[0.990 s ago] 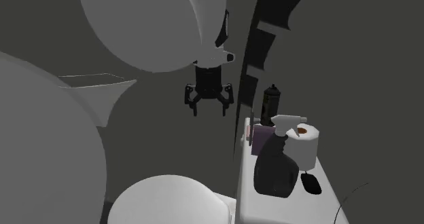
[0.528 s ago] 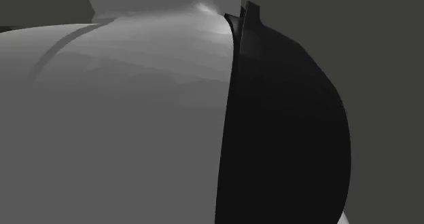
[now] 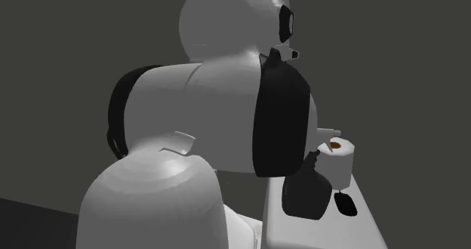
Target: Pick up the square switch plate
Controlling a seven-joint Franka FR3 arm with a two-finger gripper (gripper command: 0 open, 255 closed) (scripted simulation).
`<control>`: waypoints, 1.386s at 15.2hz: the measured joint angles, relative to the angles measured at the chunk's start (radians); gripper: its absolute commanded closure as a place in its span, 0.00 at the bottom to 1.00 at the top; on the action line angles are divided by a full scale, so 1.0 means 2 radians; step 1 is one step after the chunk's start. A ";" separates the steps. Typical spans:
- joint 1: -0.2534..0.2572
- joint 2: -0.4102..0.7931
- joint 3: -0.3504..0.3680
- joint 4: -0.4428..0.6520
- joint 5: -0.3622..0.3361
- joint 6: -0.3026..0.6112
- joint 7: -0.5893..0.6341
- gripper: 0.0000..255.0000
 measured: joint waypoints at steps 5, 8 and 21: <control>-0.022 0.075 -0.009 0.098 0.013 -0.026 -0.011 0.00; -0.020 0.070 -0.009 0.070 0.011 -0.004 -0.009 0.00; -0.017 0.058 -0.009 0.029 0.009 0.027 -0.007 1.00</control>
